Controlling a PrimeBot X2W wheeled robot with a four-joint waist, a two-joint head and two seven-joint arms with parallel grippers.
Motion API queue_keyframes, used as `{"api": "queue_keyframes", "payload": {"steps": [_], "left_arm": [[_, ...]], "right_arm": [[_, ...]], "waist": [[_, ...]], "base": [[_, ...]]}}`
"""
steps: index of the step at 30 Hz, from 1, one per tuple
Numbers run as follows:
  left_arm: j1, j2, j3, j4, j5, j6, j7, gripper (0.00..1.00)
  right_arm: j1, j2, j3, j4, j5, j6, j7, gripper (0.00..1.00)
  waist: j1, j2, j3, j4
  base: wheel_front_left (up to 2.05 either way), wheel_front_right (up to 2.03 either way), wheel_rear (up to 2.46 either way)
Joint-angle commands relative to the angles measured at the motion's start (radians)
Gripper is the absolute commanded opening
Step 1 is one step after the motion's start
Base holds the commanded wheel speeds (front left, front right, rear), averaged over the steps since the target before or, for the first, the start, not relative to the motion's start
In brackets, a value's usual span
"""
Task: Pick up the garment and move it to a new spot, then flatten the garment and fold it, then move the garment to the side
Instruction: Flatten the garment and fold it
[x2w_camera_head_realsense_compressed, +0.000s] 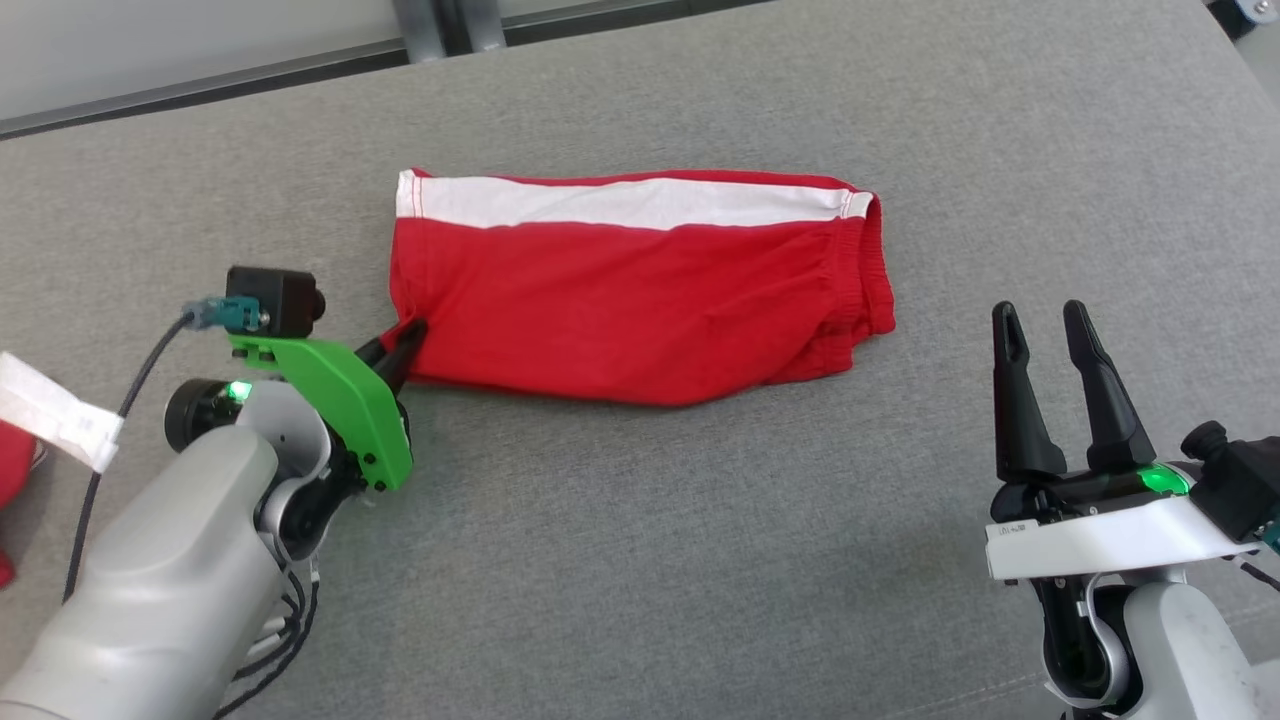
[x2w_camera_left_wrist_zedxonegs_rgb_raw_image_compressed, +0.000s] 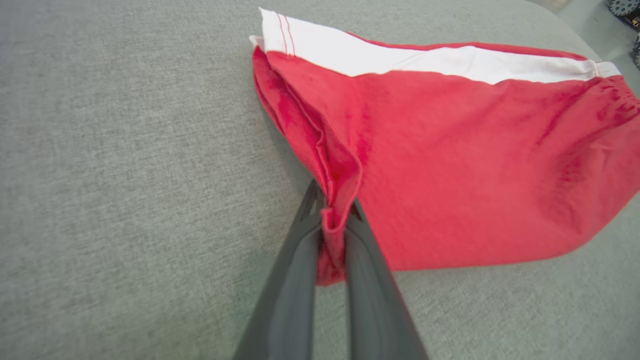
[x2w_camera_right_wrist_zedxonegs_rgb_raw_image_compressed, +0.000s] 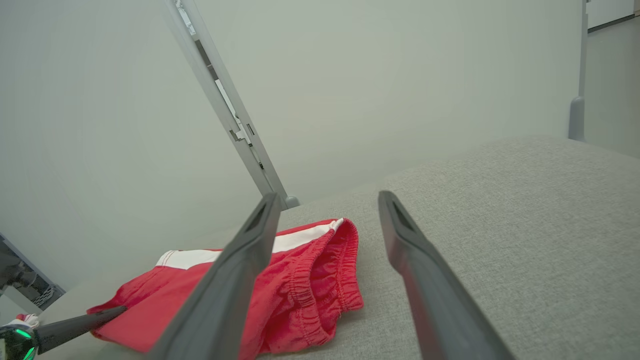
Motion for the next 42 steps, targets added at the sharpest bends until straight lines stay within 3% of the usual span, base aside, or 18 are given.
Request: {"api": "queue_keyframes", "payload": {"steps": [1,10,11,12,20,26,35,42], "left_arm": [[0.031,0.009,0.006,-0.017,-0.007,0.012,-0.015,0.00],[0.147,0.021,0.013,-0.131,-0.030,0.062,-0.062,0.00],[0.151,0.020,0.016,-0.137,-0.024,0.066,-0.078,0.32],[0.159,0.018,0.017,-0.142,-0.013,0.072,-0.100,1.00],[0.168,-0.002,0.060,-0.151,0.030,0.107,-0.265,1.00],[0.204,-0.017,0.144,-0.170,0.080,0.123,-0.314,1.00],[0.391,-0.082,0.487,-0.307,0.314,0.118,-0.312,1.00],[0.536,-0.137,0.693,-0.407,0.470,0.103,-0.312,1.00]], "right_arm": [[0.014,-0.006,-0.007,-0.007,-0.015,0.000,0.005,1.00],[0.046,0.001,-0.023,-0.031,-0.035,0.000,0.040,1.00],[0.047,0.002,-0.023,-0.031,-0.036,0.000,0.042,1.00],[0.047,0.002,-0.023,-0.031,-0.037,0.000,0.046,1.00],[0.036,0.000,-0.029,-0.023,-0.061,0.000,0.057,1.00],[0.047,0.006,-0.030,-0.013,-0.079,0.000,0.057,1.00],[0.077,0.009,-0.036,0.008,-0.100,0.000,0.061,1.00],[0.099,0.008,-0.045,0.014,-0.114,0.000,0.064,1.00]], "waist": [[0.0001,0.0000,-0.045,0.052],[0.0001,0.0000,-0.074,0.096],[0.0001,0.0000,-0.077,0.097],[0.0001,0.0000,-0.081,0.098],[0.0001,0.0000,-0.114,0.125],[0.0001,0.0000,-0.147,0.154],[0.0001,0.0000,-0.203,0.195],[0.0001,0.0000,-0.228,0.218]], "base": [[0.00,0.00,0.00],[0.00,0.00,0.00],[0.00,0.00,0.00],[0.00,0.00,0.00],[0.00,0.00,0.00],[0.00,0.00,0.00],[0.00,0.00,0.00],[0.00,0.00,0.00]]}}
